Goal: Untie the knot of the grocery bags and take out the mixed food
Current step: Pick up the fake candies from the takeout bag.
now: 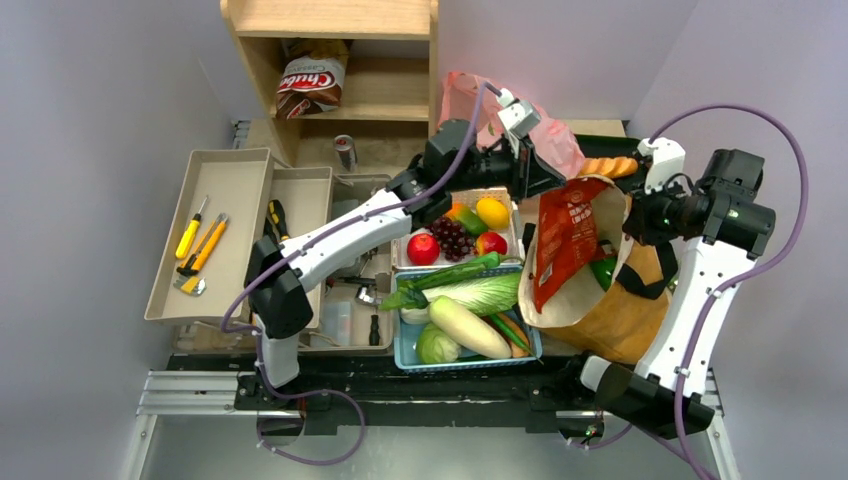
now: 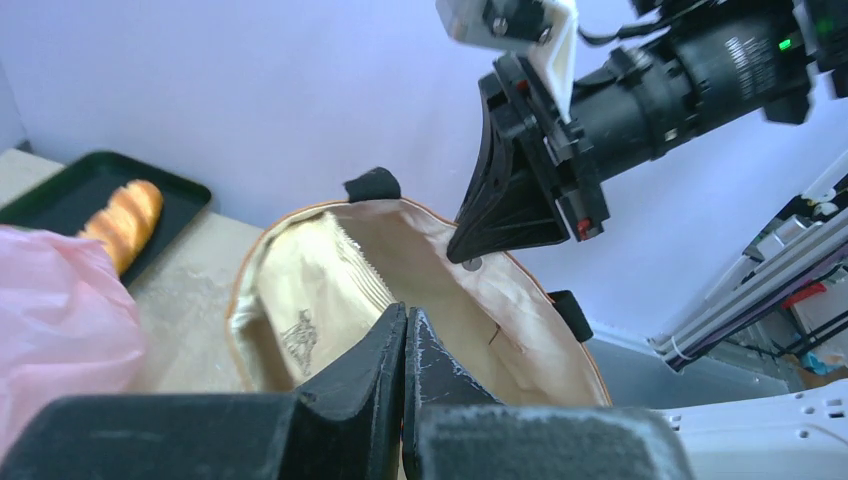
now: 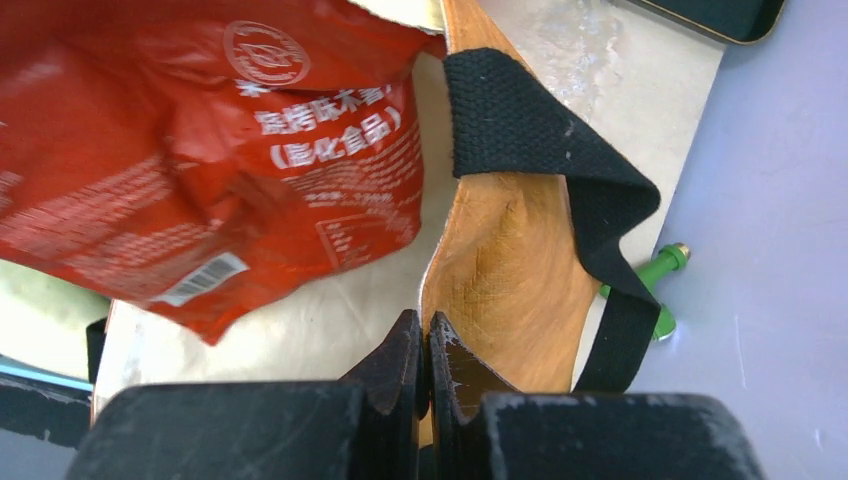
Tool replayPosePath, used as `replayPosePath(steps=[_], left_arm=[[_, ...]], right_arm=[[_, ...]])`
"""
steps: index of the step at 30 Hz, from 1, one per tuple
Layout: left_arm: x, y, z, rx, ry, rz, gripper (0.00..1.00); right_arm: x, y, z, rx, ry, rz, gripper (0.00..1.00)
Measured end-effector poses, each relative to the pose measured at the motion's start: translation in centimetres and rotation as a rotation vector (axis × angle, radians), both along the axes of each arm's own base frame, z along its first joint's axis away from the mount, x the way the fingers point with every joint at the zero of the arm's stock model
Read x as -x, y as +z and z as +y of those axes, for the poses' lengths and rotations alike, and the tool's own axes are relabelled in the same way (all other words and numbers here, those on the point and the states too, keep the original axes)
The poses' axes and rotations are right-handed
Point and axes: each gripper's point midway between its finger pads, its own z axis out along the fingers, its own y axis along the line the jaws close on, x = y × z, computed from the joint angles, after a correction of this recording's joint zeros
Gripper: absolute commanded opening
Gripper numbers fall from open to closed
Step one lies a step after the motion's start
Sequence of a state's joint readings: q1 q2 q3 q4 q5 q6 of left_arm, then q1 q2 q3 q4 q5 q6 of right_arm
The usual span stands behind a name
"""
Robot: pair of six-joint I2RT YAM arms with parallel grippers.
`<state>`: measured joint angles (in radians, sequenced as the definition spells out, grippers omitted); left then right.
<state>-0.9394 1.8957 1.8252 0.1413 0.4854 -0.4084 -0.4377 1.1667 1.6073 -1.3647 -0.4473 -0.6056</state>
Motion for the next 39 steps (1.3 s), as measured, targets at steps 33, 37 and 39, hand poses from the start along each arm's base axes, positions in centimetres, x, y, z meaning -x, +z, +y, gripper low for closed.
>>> replayPosePath(steps=[33,37,39], left_arm=[[1.0,14.1,5.9,0.177,-0.048,-0.210,0.04],[0.6,12.5,7.5,0.120,-0.020,-0.188,0.54],[-0.2,10.1,9.0,0.055,0.035,-0.121,0.69]], right_arm=[[-1.8,9.5,5.1,-0.188,0.235,-0.324,0.97],[-0.8,10.9,7.2,-0.183,0.332,-0.382,0.94],[-0.6,10.8,8.1,-0.191,0.368,-0.378,0.93]])
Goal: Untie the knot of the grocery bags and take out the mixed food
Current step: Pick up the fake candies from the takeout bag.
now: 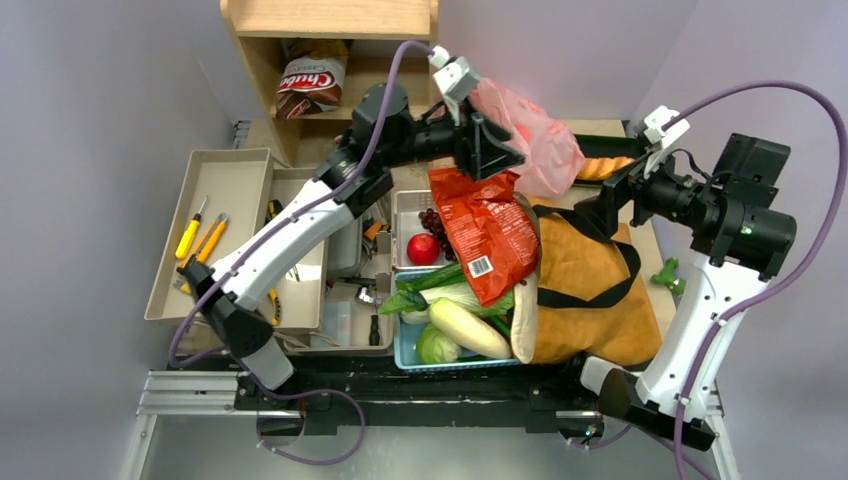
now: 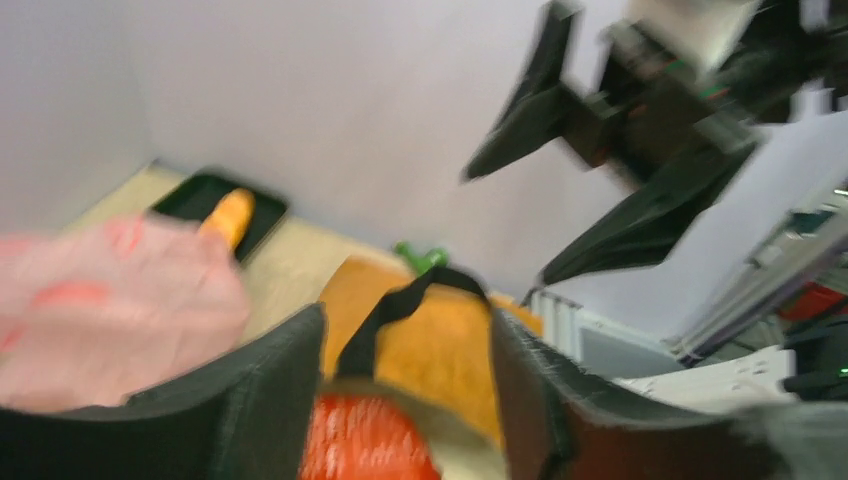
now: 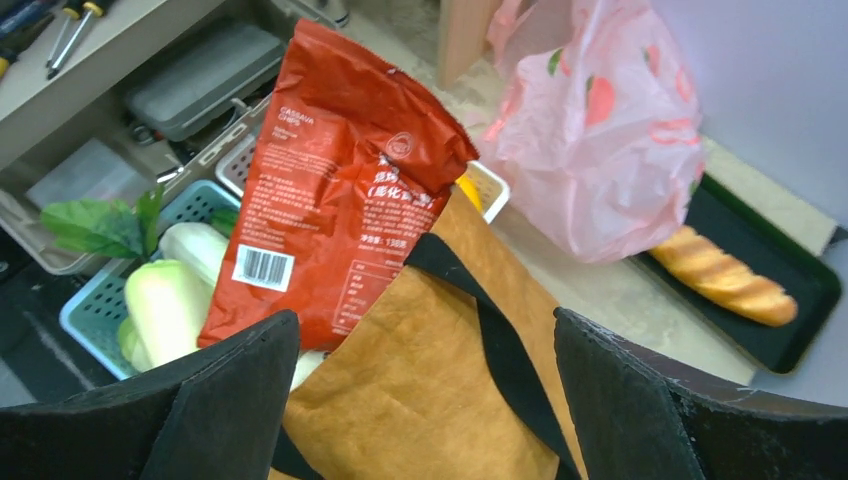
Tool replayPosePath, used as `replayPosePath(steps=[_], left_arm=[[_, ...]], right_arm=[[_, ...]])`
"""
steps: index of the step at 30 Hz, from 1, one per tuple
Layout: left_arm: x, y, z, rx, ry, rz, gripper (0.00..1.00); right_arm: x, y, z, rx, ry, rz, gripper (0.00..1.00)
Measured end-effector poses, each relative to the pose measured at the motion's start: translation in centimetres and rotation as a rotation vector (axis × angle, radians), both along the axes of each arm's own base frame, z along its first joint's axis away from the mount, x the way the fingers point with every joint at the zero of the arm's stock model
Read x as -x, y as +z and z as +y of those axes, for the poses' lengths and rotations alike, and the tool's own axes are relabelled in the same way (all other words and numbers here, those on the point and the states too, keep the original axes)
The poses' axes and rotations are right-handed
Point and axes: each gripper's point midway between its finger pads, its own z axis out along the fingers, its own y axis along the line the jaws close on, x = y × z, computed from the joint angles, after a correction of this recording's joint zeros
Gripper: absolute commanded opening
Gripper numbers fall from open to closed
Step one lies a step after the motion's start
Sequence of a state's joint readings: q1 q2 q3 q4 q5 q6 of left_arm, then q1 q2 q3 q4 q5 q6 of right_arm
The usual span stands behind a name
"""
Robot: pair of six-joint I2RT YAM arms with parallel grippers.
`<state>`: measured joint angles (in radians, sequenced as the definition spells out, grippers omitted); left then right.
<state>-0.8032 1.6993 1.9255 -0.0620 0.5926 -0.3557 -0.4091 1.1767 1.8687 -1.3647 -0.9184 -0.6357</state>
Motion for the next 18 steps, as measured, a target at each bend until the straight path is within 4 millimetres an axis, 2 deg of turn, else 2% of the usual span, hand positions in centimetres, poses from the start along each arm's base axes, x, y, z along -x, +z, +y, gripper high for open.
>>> replayPosePath(steps=[1,2,6,8,10,12,15,18], left_arm=[[-0.5,-1.2,0.9,-0.028,0.039,0.034,0.75],[-1.4,-2.9,2.2,-0.059,0.098,0.073,0.76],[-2.9,-11.5,8.6,-0.198,0.304,0.254,0.81],[-2.3,-15.7,11.5,-0.267,0.385,0.339,0.84],[-1.1,-18.1,12.9,-0.309,0.417,0.409,0.90],[-0.3,-19.6,13.4,-0.323,0.428,0.473,0.99],[-0.1,-20.8,12.8,-0.309,0.414,0.542,1.00],[-1.3,-22.2,11.0,-0.287,0.391,0.617,1.00]], right_arm=[[0.0,-0.2,0.3,-0.006,0.015,0.008,0.93],[0.0,-0.6,0.5,-0.014,0.022,0.020,0.93],[-0.4,-2.6,0.5,-0.051,0.022,0.086,0.93],[-0.7,-3.5,0.5,-0.065,0.020,0.118,0.92],[-0.9,-3.9,0.3,-0.064,0.010,0.132,0.92],[-0.9,-4.1,0.3,-0.063,0.010,0.138,0.92],[-1.0,-4.2,0.2,-0.056,0.005,0.135,0.92],[-1.2,-4.5,-0.1,-0.051,-0.012,0.145,0.92]])
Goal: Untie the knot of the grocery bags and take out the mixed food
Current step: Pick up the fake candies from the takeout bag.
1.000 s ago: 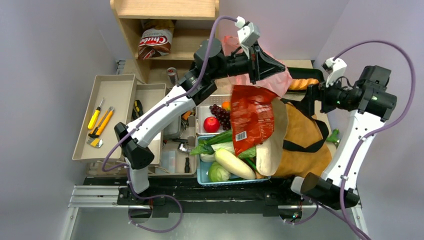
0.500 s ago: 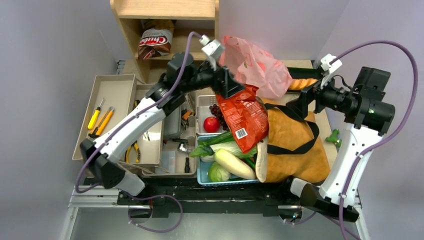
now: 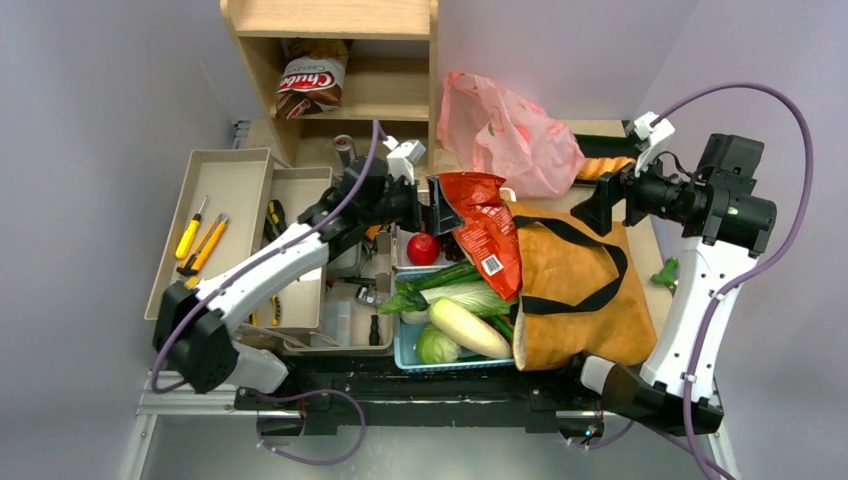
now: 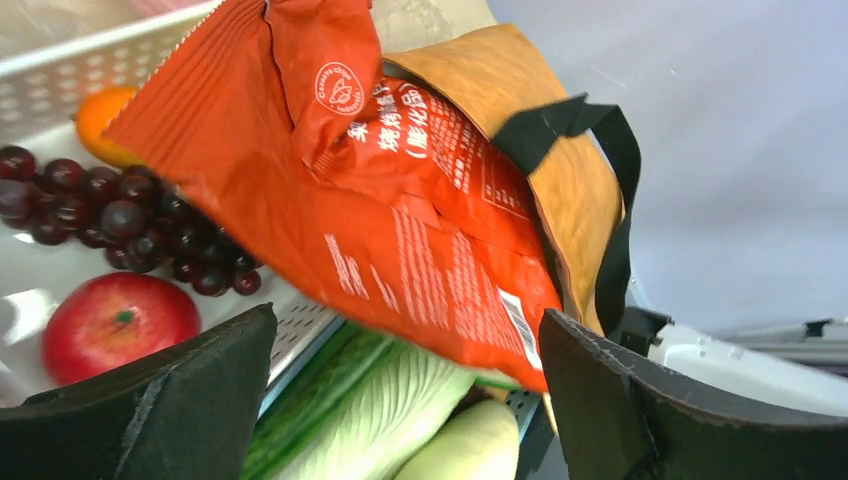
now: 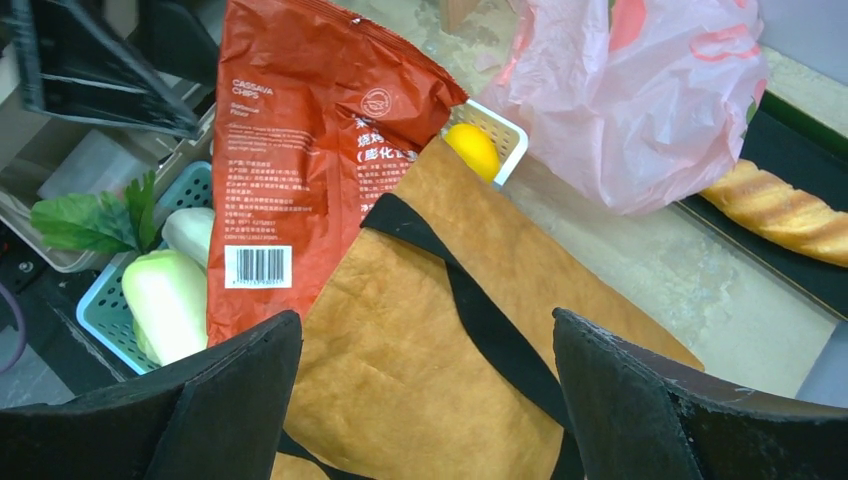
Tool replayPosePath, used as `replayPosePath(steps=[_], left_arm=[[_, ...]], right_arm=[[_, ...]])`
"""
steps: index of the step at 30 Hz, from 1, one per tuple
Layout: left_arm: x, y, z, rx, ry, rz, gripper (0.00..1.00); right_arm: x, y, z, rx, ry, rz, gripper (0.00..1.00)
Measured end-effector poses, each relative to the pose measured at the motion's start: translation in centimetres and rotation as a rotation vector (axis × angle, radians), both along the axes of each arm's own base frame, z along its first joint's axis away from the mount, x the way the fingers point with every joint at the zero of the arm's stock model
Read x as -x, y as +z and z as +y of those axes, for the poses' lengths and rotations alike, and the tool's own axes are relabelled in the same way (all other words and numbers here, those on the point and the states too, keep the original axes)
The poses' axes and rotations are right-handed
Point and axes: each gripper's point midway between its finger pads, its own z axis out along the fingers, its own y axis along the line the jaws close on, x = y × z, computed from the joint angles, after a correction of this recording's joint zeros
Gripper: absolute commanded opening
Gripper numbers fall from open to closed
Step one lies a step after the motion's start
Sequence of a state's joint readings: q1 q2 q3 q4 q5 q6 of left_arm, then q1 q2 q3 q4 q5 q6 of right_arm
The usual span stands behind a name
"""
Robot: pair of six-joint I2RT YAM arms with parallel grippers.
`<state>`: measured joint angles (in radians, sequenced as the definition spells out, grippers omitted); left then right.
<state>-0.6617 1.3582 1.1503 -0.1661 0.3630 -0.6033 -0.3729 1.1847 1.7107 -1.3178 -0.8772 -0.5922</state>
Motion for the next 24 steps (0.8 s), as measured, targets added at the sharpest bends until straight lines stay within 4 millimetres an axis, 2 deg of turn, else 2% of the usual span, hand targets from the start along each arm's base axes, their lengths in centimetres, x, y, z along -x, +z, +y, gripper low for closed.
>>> replayPosePath(steps=[3,5,7,8,10,13,15,20,24], left_arm=[[-1.5,-2.8,-2.0,0.021,0.016,0.112,1.00],[-2.1,-5.0,-3.1,0.028,0.027,0.191,1.00],[-2.2,-6.2,-4.1,0.040,0.036,0.242,1.00],[-2.1,-6.5,-4.6,0.048,0.035,0.259,0.94],[-1.4,-6.6,-6.0,0.070,0.022,0.285,0.72],[-0.7,-5.8,-8.1,0.116,0.009,0.304,0.23],[-0.8,-5.3,-8.6,0.135,0.011,0.308,0.00],[-1.6,-3.6,-8.1,0.121,0.006,0.251,0.00],[-1.1,0.4,-6.8,0.100,-0.044,0.115,0.00]], right_arm=[[-0.2,-0.3,-0.4,0.011,-0.018,0.012,0.92],[-0.2,-0.5,-0.6,0.021,-0.029,0.022,0.92],[-0.2,-0.7,-0.9,0.034,-0.037,0.028,0.92],[-0.1,-0.8,-0.9,0.037,-0.038,0.029,0.92],[0.0,-1.0,-1.1,0.049,-0.044,0.037,0.92],[0.2,-1.5,-1.2,0.055,-0.045,0.054,0.92],[0.4,-1.7,-1.3,0.066,-0.047,0.060,0.92],[0.8,-1.5,-1.3,0.085,-0.048,0.049,0.92],[0.9,-1.3,-1.2,0.085,-0.049,0.036,0.92]])
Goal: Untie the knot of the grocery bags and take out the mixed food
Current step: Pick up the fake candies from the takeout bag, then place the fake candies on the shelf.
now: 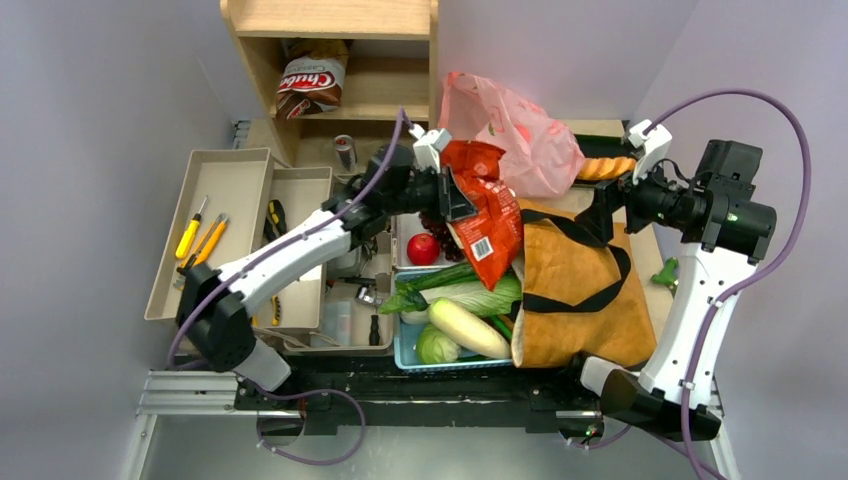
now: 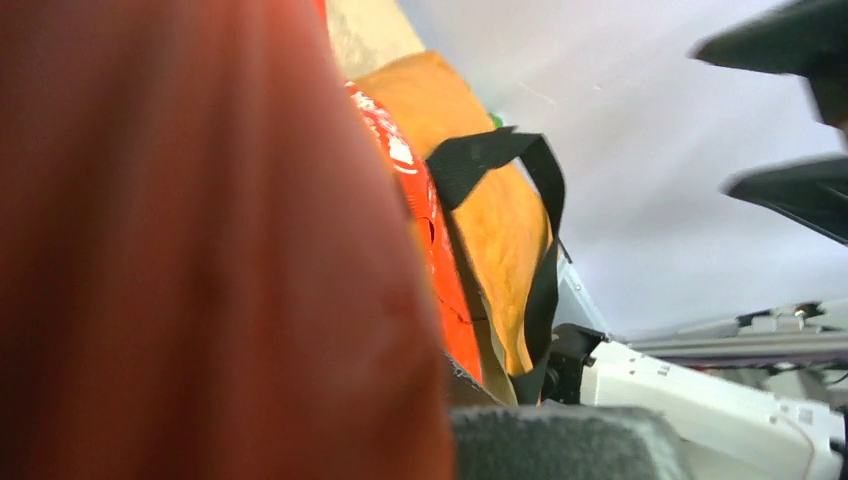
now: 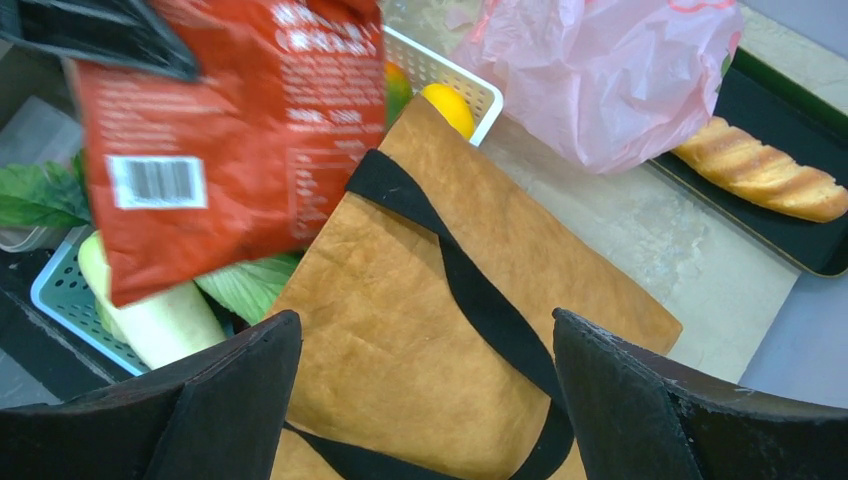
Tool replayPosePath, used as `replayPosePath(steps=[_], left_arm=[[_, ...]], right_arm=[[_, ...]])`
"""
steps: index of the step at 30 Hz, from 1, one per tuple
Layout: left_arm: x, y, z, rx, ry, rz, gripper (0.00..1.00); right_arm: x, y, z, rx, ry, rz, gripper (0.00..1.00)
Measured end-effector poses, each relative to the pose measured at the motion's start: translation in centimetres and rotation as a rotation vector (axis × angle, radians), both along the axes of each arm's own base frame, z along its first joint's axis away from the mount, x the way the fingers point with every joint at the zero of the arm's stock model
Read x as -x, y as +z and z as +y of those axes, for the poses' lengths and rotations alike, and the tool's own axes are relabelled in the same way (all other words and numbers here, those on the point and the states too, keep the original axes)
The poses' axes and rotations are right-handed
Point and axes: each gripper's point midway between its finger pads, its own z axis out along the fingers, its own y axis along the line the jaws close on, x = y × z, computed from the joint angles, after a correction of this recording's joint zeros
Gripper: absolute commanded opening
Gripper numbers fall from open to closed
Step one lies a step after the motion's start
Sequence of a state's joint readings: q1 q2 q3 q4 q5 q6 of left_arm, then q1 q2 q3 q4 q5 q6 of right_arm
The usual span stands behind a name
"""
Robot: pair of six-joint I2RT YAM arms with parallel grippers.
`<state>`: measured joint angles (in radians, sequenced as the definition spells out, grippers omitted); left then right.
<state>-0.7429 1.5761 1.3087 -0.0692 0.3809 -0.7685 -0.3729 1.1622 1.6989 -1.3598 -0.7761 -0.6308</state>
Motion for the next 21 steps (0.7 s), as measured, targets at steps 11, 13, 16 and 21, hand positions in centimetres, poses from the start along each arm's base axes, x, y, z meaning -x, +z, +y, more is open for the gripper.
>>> replayPosePath(steps=[11,13,16,21], left_arm=[[-1.6,16.3,11.1,-0.141,0.046,-0.777,0.00],[-1.9,17.6,12.5,-0.208,0.024,-0.941,0.00],[-1.4,17.9,13.4,-0.329,-0.078,-1.220,0.00],[-2.4,17.7,13.9,-0.521,-0.252,-1.614,0.00]], right_arm=[[-0.7,0.5,0.0,-0.012,-0.007,-0.026,0.92],[-0.6,0.8,0.6,-0.042,0.016,-0.032,0.92],[-0.6,1.4,1.9,-0.115,0.053,-0.050,0.92],[-1.2,1.5,3.2,-0.186,0.085,-0.051,0.91]])
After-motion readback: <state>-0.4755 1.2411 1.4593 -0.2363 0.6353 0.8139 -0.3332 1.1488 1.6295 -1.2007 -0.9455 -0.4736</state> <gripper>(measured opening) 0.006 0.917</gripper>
